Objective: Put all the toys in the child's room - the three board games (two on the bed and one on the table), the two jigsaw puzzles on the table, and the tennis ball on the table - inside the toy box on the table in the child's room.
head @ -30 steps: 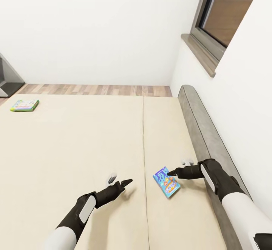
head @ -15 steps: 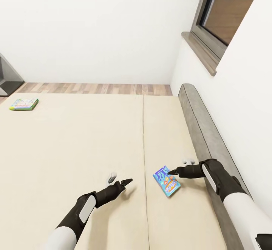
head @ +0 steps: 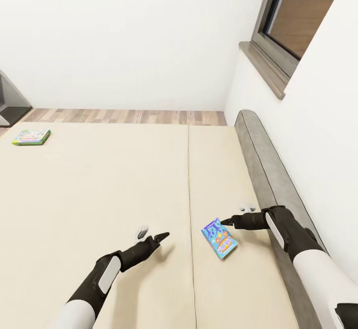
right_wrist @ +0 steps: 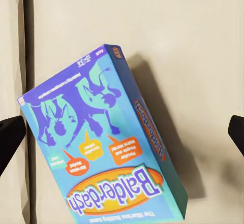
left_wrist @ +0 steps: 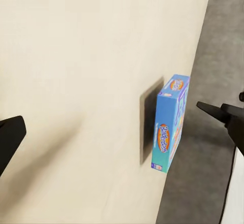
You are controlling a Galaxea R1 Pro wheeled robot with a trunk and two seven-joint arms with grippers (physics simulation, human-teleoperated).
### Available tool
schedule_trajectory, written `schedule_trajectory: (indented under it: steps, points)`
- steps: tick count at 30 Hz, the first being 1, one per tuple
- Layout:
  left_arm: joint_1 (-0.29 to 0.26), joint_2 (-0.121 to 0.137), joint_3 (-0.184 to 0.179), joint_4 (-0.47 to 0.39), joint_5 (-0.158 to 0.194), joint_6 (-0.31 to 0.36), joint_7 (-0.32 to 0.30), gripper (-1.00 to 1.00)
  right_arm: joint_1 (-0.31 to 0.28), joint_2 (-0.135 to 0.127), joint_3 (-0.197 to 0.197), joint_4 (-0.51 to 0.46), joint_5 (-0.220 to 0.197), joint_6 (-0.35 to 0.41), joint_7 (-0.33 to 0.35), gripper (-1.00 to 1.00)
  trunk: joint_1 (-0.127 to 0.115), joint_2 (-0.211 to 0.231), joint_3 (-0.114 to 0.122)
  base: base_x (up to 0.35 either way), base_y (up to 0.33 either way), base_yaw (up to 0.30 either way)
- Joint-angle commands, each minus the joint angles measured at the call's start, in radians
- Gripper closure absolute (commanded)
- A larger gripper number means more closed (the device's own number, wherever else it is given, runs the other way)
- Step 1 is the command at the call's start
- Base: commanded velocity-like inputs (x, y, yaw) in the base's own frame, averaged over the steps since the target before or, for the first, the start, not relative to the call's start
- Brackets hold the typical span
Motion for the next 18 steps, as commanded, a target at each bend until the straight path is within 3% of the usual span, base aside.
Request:
schedule_trajectory:
  steps: [1,18]
  points:
    - [0.000,-0.001,0.005,0.000,0.003,0.008,-0.002,-1.00,0.000,-0.001,0.003,-0.001,0.000,0.004,0.002,-1.00,0.000,0.000,-0.001,0.000,0.000,0.000]
    - [0.000,-0.001,0.005,0.000,0.003,0.008,-0.002,-1.00,0.000,-0.001,0.003,-0.001,0.000,0.004,0.002,-1.00,0.000,0.000,-0.001,0.000,0.000,0.000]
